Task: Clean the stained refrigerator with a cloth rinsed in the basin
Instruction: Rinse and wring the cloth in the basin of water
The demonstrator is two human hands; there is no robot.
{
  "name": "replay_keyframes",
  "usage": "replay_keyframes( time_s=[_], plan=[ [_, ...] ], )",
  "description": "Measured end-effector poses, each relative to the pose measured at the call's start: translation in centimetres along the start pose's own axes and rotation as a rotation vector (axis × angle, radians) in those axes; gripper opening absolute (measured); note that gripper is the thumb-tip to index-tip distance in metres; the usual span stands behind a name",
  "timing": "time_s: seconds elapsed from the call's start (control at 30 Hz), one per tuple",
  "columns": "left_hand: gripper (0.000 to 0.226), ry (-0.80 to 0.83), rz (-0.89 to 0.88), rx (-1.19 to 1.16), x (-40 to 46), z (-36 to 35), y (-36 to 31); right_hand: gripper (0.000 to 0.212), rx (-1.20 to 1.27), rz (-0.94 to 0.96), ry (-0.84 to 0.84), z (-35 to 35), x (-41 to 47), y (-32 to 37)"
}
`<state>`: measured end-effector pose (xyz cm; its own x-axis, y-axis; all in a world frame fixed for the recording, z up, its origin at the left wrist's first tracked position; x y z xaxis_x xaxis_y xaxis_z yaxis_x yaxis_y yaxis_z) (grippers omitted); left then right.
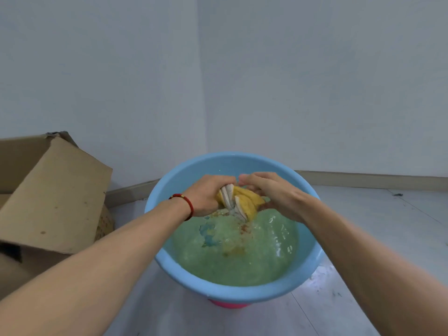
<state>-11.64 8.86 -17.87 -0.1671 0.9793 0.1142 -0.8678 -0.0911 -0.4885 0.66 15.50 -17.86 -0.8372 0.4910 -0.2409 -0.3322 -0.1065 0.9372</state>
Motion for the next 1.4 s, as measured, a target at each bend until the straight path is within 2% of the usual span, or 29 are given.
replay_keyframes(
  time_s=[0.07, 0.1, 0.17, 0.23, 0.33, 0.4, 0.47, 0.5, 0.57, 0.63, 0.67, 0.73, 0.8, 0.87, 0.93, 0.97, 1.0, 1.07, 1.13, 1.2, 1.27, 1.33, 1.4],
  plan=[
    [0.037, -0.166, -0.135, 0.007, 0.0, 1.2, -1.1, 0.057, 0.256, -0.120, 0.194, -2.1, -0.3, -1.2],
    [0.037, -0.241, -0.186, 0.072, 0.0, 1.7, -1.6, 0.057, 0.354, -0.146, 0.287, -3.3, -0.5, -1.5],
    [0.035, -0.308, -0.243, 0.210, 0.0, 1.9, -2.2, 0.036, 0.370, -0.145, 0.344, -4.5, -0.7, -1.4],
    [0.028, -0.217, -0.205, 0.314, 0.2, 1.2, -1.9, 0.014, 0.009, -0.079, 0.205, -3.7, -0.2, -1.0],
    [0.022, 0.038, 0.064, 0.334, 0.3, -0.9, -1.0, 0.020, -0.820, 0.027, -0.042, -2.0, 0.8, -0.1],
    [0.019, 0.217, 0.292, -0.009, -0.1, -3.0, -0.2, 0.030, -1.144, 0.111, -0.118, -2.2, 0.8, 0.6],
    [0.016, 0.367, 0.505, -0.462, -1.1, -4.8, 0.1, 0.033, -1.252, 0.258, -0.162, -2.8, 0.6, 1.5],
    [0.015, 0.434, 0.577, -0.613, -1.6, -5.2, 0.2, 0.030, -1.276, 0.334, -0.184, -3.0, 0.5, 1.9],
    [0.018, 0.565, 0.657, -0.745, -2.5, -5.8, 0.2, 0.026, -1.315, 0.457, -0.171, -3.7, 0.4, 2.3],
    [0.023, 0.607, 0.686, -0.747, -2.8, -6.1, 0.2, 0.034, -1.321, 0.467, -0.067, -4.5, 0.6, 1.5],
    [0.024, 0.571, 0.688, -0.716, -2.6, -6.0, 0.4, 0.044, -1.270, 0.403, 0.003, -4.4, 0.7, 0.9],
    [0.020, 0.372, 0.632, -0.516, -1.8, -4.7, 1.4, 0.062, -0.917, 0.198, 0.090, -3.3, 0.3, 0.7],
    [0.014, 0.186, 0.441, -0.191, -0.8, -2.6, 1.2, 0.052, -0.437, 0.080, 0.094, -2.0, -0.3, 0.8],
    [0.015, 0.036, 0.163, -0.007, -0.1, -1.0, -0.3, 0.037, -0.086, -0.007, 0.028, -0.6, -0.3, 0.3],
    [0.006, -0.111, -0.094, 0.035, -0.2, 0.4, -2.2, 0.058, 0.192, -0.148, 0.024, -0.3, -0.1, -1.6],
    [0.005, -0.180, -0.202, 0.063, -0.4, 1.0, -3.1, 0.075, 0.326, -0.208, 0.091, -1.3, -0.1, -2.5],
    [0.014, -0.243, -0.296, 0.091, -0.7, 1.3, -4.0, 0.087, 0.461, -0.241, 0.190, -2.5, -0.2, -2.9],
    [0.016, -0.371, -0.451, 0.109, -1.3, 2.0, -5.7, 0.096, 0.670, -0.241, 0.407, -4.9, -0.8, -2.8],
    [0.019, -0.467, -0.556, 0.163, -2.0, 2.3, -6.8, 0.098, 0.662, -0.164, 0.572, -6.2, -1.6, -1.9],
    [0.030, -0.433, -0.573, 0.295, -1.9, 1.8, -6.3, 0.083, 0.463, -0.132, 0.585, -6.4, -1.8, -1.8],
    [0.040, -0.320, -0.500, 0.428, -1.4, 0.9, -5.1, 0.048, 0.169, -0.119, 0.455, -5.5, -1.2, -1.8],
    [0.027, -0.155, -0.291, 0.491, -0.8, 0.1, -4.0, 0.019, -0.160, -0.059, 0.294, -4.5, -0.3, -1.3],
    [0.014, -0.012, -0.078, 0.566, -0.4, -1.0, -2.9, 0.014, -0.505, -0.008, 0.152, -4.0, 0.5, -0.7]
  ],
)
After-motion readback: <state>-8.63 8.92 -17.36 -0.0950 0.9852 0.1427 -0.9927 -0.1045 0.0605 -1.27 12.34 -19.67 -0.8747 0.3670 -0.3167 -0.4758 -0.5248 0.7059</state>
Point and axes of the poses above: each hand's wrist, its own x-axis towards the middle knuckle, its own z-axis out of the back of the hand, y = z × x, the point moved 8 cm from there along x, towards the middle knuckle, and after that the axes turned 1 degree about -y, right-handed, at the moved point
